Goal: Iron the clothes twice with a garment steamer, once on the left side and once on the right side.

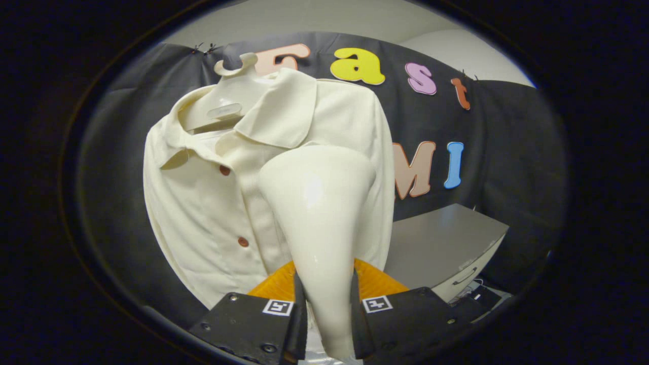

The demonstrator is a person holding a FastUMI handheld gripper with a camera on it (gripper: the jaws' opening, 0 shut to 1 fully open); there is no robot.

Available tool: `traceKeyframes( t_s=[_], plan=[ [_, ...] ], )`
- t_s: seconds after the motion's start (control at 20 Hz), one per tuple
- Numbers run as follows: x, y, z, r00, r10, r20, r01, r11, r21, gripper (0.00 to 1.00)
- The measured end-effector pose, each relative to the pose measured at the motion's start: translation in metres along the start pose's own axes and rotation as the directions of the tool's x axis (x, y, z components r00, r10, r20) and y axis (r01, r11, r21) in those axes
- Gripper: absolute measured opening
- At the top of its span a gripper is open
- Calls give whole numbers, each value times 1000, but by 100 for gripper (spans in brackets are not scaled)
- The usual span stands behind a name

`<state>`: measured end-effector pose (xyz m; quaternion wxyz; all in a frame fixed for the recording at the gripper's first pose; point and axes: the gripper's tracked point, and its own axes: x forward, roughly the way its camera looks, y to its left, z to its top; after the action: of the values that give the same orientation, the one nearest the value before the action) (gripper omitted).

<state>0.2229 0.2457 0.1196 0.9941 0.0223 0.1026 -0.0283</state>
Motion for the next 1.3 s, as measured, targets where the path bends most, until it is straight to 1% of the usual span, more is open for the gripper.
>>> traceKeyframes(
  t_s=[0.15, 0.4, 0.75, 0.95, 1.3],
  plan=[
    [7, -6, -2, 999, -10, -46, 9, 1000, -16, 35],
    [17, -5, -7, 999, 14, -34, -15, 1000, -12, 36],
    [25, -13, -34, 996, 30, -80, -33, 999, -35, 36],
    [25, -22, -60, 992, 21, -126, -28, 998, -49, 36],
    [33, -23, -93, 985, 37, -166, -52, 995, -89, 36]
  ],
)
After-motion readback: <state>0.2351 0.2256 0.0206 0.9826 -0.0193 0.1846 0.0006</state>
